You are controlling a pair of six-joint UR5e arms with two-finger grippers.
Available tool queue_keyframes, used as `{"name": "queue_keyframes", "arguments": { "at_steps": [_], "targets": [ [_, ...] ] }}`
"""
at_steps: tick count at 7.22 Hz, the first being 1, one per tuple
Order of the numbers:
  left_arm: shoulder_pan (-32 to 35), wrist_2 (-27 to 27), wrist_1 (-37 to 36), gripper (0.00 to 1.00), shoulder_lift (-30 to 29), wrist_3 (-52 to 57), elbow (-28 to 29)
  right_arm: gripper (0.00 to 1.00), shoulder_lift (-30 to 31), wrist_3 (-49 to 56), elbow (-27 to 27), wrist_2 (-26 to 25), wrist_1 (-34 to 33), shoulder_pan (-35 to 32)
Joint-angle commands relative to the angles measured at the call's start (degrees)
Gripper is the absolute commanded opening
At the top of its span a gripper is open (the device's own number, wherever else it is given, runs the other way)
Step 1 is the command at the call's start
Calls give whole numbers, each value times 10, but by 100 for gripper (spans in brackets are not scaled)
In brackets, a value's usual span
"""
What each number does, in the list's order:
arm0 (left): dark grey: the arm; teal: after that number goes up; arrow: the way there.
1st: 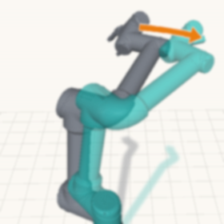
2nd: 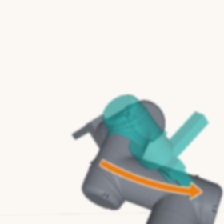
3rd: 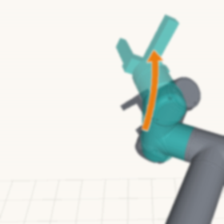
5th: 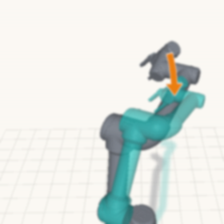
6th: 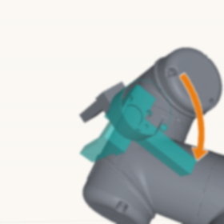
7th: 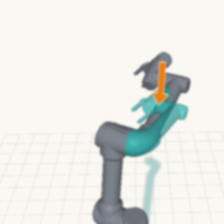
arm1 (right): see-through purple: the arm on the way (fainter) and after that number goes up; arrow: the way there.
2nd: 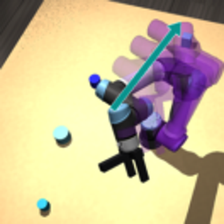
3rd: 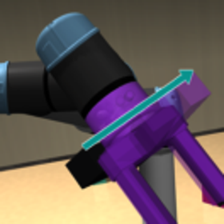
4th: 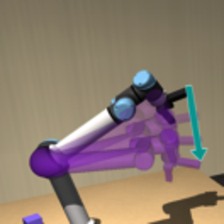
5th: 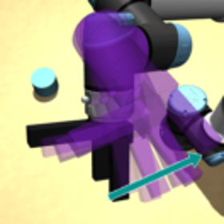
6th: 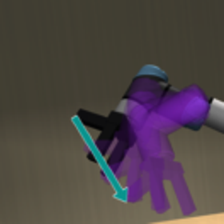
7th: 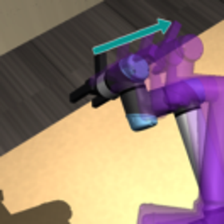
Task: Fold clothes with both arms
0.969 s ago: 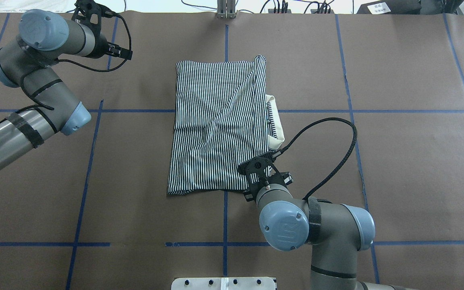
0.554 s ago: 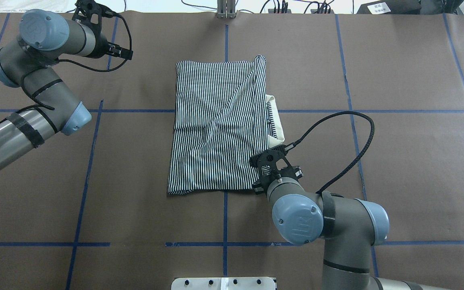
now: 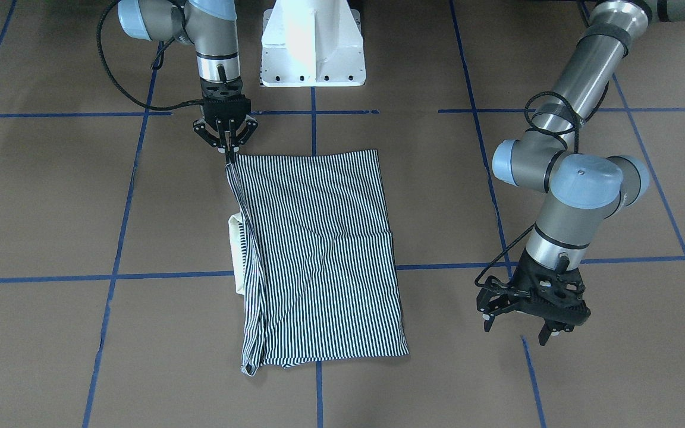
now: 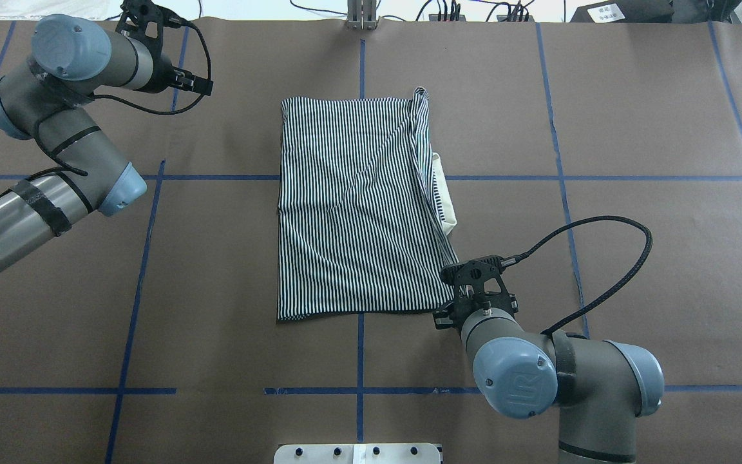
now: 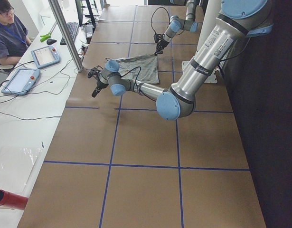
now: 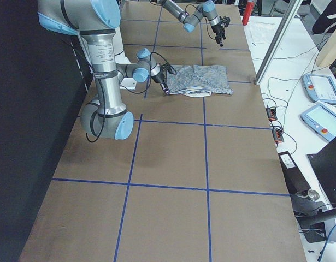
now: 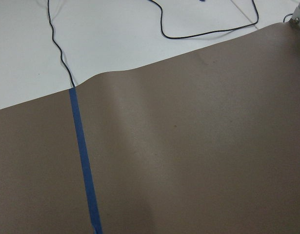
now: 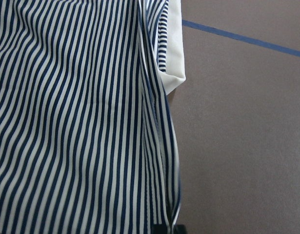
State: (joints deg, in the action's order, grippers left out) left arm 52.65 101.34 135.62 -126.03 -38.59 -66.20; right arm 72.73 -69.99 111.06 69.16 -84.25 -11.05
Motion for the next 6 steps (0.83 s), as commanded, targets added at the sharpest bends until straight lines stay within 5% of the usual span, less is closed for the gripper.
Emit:
{"name": "queue_keyframes", "arguments": {
  "at_steps": [1,3,6],
  "targets": [
    [0,0,0,100,-1,-1,0,100,-1,-10,3,-8,1,8],
    [-1,1,-1,100,-4,-26,-10,100,-4,-5,28,18,24,-21],
    [-44,55,-33,100,10,-195,-116,100,-1,-12,28,157,115,-117]
  ]
}}
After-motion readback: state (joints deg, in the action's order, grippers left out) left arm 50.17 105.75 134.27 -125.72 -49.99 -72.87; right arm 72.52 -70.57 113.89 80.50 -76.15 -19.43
